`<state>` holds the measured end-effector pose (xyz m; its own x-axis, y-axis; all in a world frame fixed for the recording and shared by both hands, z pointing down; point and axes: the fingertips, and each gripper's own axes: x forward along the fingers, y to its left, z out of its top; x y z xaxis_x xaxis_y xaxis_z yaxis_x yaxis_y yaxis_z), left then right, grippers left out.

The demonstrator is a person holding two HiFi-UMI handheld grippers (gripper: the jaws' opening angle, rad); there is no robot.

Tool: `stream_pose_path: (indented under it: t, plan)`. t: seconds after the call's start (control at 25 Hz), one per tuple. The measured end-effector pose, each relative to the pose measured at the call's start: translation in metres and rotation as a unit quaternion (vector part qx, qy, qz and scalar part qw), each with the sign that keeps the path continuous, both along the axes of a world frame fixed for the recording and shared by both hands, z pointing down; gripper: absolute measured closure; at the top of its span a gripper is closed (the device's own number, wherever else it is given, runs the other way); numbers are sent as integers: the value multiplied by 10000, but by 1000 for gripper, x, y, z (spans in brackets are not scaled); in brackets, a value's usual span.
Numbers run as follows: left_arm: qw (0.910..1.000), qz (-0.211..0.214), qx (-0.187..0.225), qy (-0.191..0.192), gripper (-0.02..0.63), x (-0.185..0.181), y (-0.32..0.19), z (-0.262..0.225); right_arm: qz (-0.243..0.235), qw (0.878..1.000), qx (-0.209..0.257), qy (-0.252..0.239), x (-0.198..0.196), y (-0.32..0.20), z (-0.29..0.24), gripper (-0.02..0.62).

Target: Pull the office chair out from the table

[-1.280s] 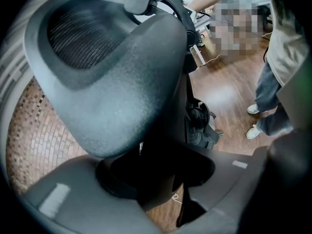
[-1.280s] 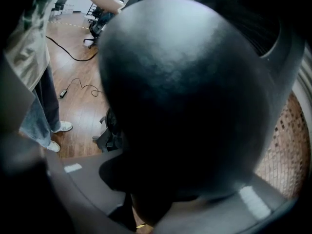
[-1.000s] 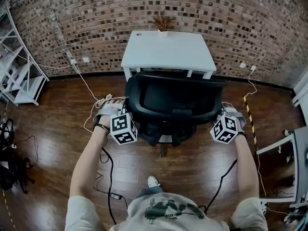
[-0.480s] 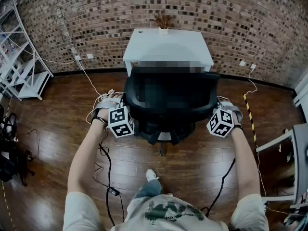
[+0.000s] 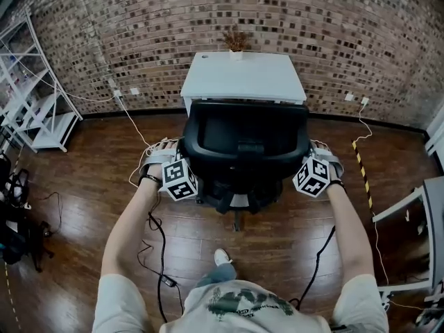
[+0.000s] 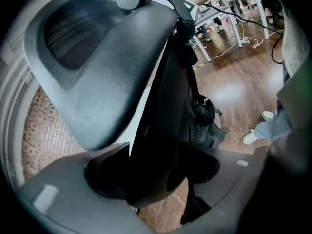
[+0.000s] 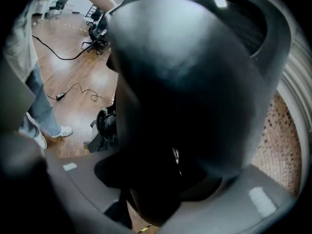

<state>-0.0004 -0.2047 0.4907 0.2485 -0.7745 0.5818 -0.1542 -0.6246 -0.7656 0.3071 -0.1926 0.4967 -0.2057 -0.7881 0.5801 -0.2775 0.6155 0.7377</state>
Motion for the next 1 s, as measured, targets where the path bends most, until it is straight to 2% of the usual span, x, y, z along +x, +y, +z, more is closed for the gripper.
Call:
stream_pose_path:
  t: [0.24, 0.44, 0.6, 0.68, 0.8, 0.92, 1.0]
  plan:
    - [9970, -481, 320, 514, 288, -25, 10, -16, 222, 9984, 352, -376, 5, 9, -20, 327]
    - [9901, -754, 505, 1067, 288, -27, 31, -25, 451, 9943, 590, -760, 11, 28, -33, 327]
    - [9817, -950, 704, 1492, 293, -26, 56, -31, 743, 9865, 900, -1148, 11, 50, -47, 328]
    - [9725, -1081, 768, 1917, 295, -21, 72, -40, 875, 9801, 1035, -1452, 7, 66, -54, 328]
    - [9520, -1161, 875, 2693, 312, -4, 96, -61, 1003, 9654, 1141, -2121, -5, 89, -67, 331]
    - [9311, -1008, 879, 3393, 378, 25, 128, -79, 1071, 9397, 1152, -3038, -23, 117, -83, 355]
    - [9161, -878, 856, 3816, 458, 42, 150, -90, 1126, 9180, 1159, -3622, -35, 139, -94, 379]
